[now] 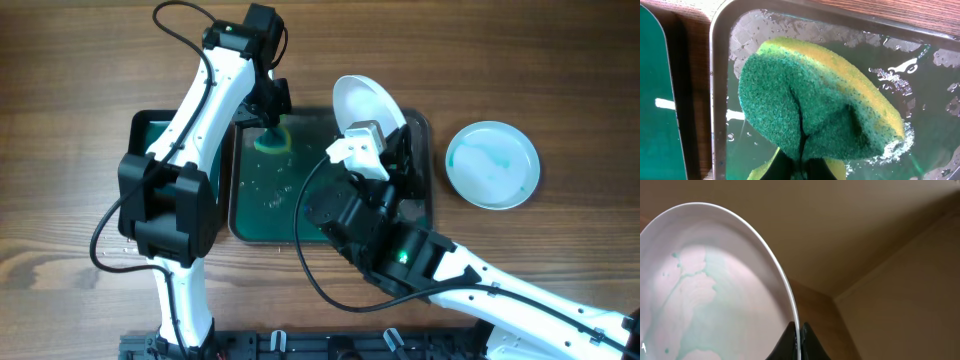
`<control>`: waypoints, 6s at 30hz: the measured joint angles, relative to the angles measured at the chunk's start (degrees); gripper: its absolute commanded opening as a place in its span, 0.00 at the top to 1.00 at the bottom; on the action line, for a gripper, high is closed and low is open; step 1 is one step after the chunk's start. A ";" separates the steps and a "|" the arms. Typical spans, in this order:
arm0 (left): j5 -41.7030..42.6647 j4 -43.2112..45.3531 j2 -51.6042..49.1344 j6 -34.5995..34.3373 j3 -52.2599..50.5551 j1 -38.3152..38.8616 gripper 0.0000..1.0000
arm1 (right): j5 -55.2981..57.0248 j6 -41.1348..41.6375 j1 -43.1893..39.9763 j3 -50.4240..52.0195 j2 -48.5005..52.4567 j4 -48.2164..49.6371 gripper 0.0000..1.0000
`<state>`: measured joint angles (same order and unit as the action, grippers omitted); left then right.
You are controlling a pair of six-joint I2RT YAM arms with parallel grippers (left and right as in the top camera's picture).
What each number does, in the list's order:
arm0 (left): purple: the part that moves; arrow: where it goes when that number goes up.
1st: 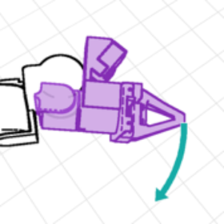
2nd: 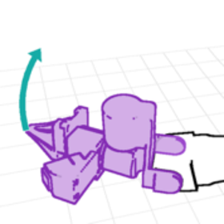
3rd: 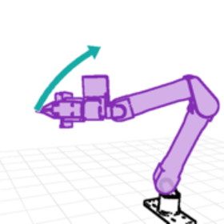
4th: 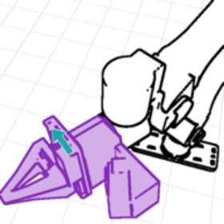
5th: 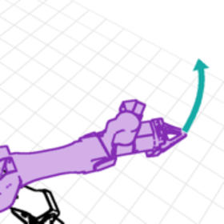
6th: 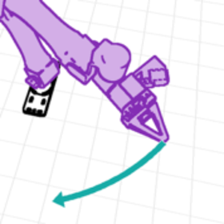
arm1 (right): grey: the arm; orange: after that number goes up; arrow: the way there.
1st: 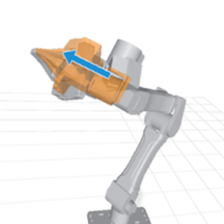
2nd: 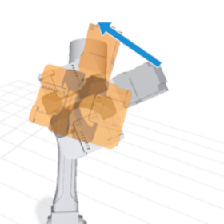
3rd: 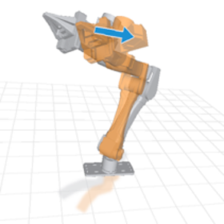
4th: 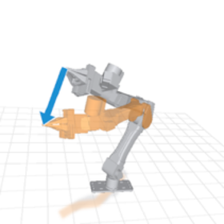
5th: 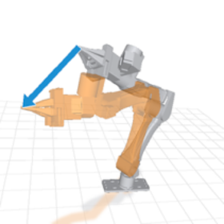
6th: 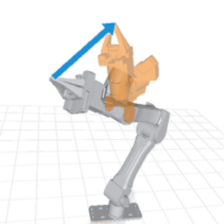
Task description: Clean dirty plates on tray and stack at the side
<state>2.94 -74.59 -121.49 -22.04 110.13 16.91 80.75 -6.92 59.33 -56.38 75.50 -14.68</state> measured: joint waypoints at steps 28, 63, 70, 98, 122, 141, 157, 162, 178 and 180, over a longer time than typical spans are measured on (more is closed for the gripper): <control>0.00 0.48 0.00 0.00 0.00 0.00 0.96 | -85.44 47.95 -26.86 0.42 22.01 -8.92 0.63; 0.00 2.45 0.00 0.00 0.00 2.14 0.96 | -98.68 38.01 -37.13 -20.33 42.18 -21.40 0.96; 0.00 2.49 0.00 -0.66 0.00 3.06 0.96 | -91.82 50.84 -36.61 -21.79 41.48 -30.53 0.96; 8.70 18.03 -5.07 5.84 -15.17 11.89 0.96 | -94.49 47.10 -38.03 -17.20 39.34 -24.02 0.96; -10.27 12.00 -4.96 -16.35 -15.02 13.42 0.96 | -97.09 45.86 -37.27 -16.94 39.69 -21.68 0.96; -26.32 21.66 -7.21 -21.99 -9.57 12.81 0.96 | -97.46 46.80 -37.24 -16.94 39.78 -21.51 0.96; -7.21 0.59 -2.14 -8.00 -4.00 1.66 0.96 | -86.79 36.46 -36.85 -15.96 33.92 -26.51 0.96; -2.58 0.70 -2.14 -5.62 -4.00 1.51 0.96 | -63.10 35.21 -28.20 -15.98 20.92 -31.50 0.96; -1.90 1.57 -2.14 -5.16 -4.00 1.51 0.96 | -8.11 35.36 -9.20 -15.96 15.65 -44.44 0.96; -1.92 1.57 -2.14 -5.16 -4.00 1.51 0.96 | -4.50 32.41 -9.16 -15.96 15.65 -44.26 0.96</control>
<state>1.02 -73.01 -123.63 -27.20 106.13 18.41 76.25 25.50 50.17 -72.34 91.15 -58.94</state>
